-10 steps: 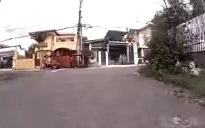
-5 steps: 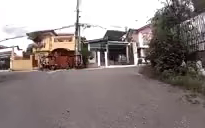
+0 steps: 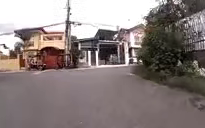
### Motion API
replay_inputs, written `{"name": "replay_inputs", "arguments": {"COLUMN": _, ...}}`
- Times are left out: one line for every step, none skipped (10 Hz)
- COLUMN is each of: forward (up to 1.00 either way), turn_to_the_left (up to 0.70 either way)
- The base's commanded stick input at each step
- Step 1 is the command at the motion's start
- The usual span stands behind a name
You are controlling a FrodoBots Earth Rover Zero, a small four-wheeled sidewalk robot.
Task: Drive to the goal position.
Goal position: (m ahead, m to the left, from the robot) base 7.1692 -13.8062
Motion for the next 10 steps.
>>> {"name": "replay_inputs", "arguments": {"forward": 0.7, "turn_to_the_left": 0.0}}
{"name": "replay_inputs", "arguments": {"forward": 0.7, "turn_to_the_left": 0.0}}
{"name": "replay_inputs", "arguments": {"forward": 0.7, "turn_to_the_left": 0.0}}
{"name": "replay_inputs", "arguments": {"forward": 0.7, "turn_to_the_left": 0.0}}
{"name": "replay_inputs", "arguments": {"forward": 0.7, "turn_to_the_left": 0.0}}
{"name": "replay_inputs", "arguments": {"forward": 0.7, "turn_to_the_left": 0.0}}
{"name": "replay_inputs", "arguments": {"forward": 0.7, "turn_to_the_left": 0.0}}
{"name": "replay_inputs", "arguments": {"forward": 0.7, "turn_to_the_left": 0.0}}
{"name": "replay_inputs", "arguments": {"forward": 0.7, "turn_to_the_left": 0.0}}
{"name": "replay_inputs", "arguments": {"forward": 0.7, "turn_to_the_left": 0.0}}
